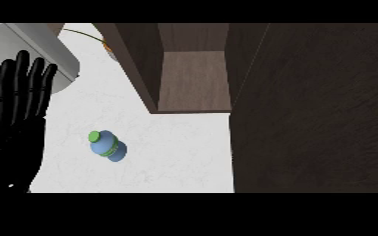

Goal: Pick up the bottled water, place it into the cabinet and close the cabinet

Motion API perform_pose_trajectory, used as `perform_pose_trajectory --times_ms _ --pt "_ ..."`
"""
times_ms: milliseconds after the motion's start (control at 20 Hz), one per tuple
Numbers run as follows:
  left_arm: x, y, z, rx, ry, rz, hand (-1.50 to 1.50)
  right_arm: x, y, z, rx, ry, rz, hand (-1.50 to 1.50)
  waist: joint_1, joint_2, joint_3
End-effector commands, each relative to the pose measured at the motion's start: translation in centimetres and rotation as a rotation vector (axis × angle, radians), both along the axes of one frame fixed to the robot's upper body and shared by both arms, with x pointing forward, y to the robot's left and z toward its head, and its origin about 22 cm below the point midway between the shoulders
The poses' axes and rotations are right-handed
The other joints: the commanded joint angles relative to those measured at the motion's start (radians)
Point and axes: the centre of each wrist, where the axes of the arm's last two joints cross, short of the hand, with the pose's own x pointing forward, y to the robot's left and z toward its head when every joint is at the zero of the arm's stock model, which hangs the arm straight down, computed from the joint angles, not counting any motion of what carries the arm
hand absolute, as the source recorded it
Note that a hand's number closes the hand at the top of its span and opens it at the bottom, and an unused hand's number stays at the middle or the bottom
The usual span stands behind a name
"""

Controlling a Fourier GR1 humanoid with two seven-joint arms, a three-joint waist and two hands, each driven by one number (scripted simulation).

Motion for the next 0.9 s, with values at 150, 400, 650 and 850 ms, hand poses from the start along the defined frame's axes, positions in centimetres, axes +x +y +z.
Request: perform_pose_trajectory --times_ms 150,400,650,850 --pt "-4.0 0.5 0.0 0.020 0.014 0.109 -1.50 -2.5 -0.3 -0.4 -0.008 -0.003 0.038 -1.50 0.016 0.031 -0.002" --pt "-3.6 0.1 -1.2 -0.179 0.223 0.083 -1.50 -4.3 1.5 1.0 -0.009 0.092 0.330 -1.50 0.011 0.031 -0.002" --pt "-8.2 -0.1 0.0 -0.193 0.233 0.110 -1.50 -6.8 3.2 1.6 0.020 0.120 0.327 -1.50 0.018 0.031 -0.002" --pt "-8.5 0.1 1.0 -0.186 0.256 0.114 -1.50 -7.7 3.5 2.8 0.002 0.102 0.325 -1.50 0.014 0.032 -0.002"
